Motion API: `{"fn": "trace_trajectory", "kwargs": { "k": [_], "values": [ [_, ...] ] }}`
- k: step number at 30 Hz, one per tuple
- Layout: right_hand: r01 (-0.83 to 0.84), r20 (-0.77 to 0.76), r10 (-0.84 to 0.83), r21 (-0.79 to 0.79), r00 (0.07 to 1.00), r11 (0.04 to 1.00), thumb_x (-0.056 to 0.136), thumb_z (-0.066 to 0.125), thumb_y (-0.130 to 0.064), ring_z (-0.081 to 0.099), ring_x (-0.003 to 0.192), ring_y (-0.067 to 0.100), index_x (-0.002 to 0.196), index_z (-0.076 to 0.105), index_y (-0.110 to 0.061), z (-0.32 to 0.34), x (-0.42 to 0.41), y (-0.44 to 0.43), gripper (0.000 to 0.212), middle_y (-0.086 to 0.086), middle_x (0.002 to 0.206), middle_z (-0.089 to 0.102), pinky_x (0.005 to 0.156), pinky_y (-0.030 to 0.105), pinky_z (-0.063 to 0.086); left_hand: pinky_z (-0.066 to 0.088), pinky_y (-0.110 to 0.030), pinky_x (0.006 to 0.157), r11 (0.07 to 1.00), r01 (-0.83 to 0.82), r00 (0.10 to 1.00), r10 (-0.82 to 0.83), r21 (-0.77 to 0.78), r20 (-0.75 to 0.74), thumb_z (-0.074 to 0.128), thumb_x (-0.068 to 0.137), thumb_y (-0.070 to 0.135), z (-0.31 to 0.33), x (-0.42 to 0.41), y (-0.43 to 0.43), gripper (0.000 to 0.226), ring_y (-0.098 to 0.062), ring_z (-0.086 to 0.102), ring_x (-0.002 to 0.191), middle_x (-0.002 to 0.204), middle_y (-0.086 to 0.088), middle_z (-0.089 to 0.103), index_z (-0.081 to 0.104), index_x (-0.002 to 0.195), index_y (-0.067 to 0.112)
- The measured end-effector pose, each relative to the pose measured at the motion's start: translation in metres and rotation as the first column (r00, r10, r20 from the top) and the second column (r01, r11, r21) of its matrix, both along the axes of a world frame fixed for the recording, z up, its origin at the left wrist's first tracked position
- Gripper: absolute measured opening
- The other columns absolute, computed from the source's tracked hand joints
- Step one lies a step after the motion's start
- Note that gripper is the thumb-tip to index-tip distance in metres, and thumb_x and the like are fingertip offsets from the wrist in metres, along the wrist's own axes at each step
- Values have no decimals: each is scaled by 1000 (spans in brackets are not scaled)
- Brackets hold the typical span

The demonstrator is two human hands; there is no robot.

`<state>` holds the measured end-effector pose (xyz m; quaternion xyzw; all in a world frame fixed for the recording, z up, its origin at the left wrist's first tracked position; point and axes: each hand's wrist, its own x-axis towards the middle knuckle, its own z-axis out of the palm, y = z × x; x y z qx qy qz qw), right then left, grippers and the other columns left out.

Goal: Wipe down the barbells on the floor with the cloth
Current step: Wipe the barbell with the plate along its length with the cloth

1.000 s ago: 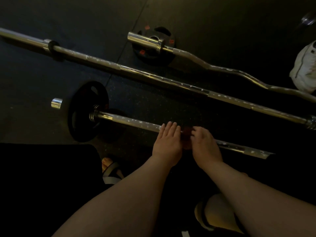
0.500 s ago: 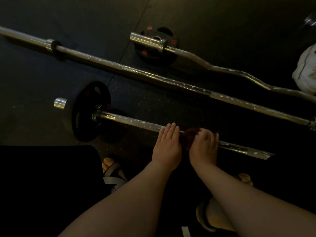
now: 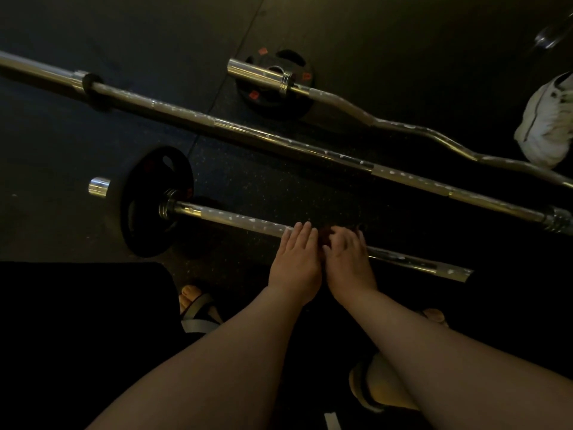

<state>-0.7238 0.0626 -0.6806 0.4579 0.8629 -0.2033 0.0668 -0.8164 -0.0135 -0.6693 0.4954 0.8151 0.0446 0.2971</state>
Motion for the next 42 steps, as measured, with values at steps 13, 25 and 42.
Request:
{"fn": "trace_trajectory", "kwargs": {
  "k": [13, 25, 42],
  "values": [
    [-79, 6, 79, 23, 997, 997, 101, 53, -15, 27, 152, 19, 144, 44, -11, 7, 5, 0, 45, 6, 158, 39, 125, 38, 6, -12, -39, 122, 999, 20, 1000, -19, -27, 21, 35, 106, 30, 6, -1, 0, 65, -19, -15, 153, 168, -6, -8, 3, 160, 14],
    [0, 13, 0, -39, 1000, 999, 101, 57, -16, 16, 155, 21, 152, 33, -12, 12, -4, -7, 57, 6, 164, 27, 127, 42, 10, -6, -44, 126, 998, 30, 999, -31, -55, -17, 33, 107, 33, 9, 4, 2, 65, -22, -14, 154, 168, -9, -8, 2, 160, 11],
    [244, -14, -246, -61, 969, 968, 104, 44, -19, 21, 153, 25, 138, 46, -19, 5, 27, 6, 34, 10, 160, 34, 123, 45, 27, -14, -40, 122, 999, 22, 999, -20, -33, 36, 35, 105, 25, 6, 0, 1, 65, -19, -15, 153, 169, -7, -8, 2, 160, 12]
  ]
}}
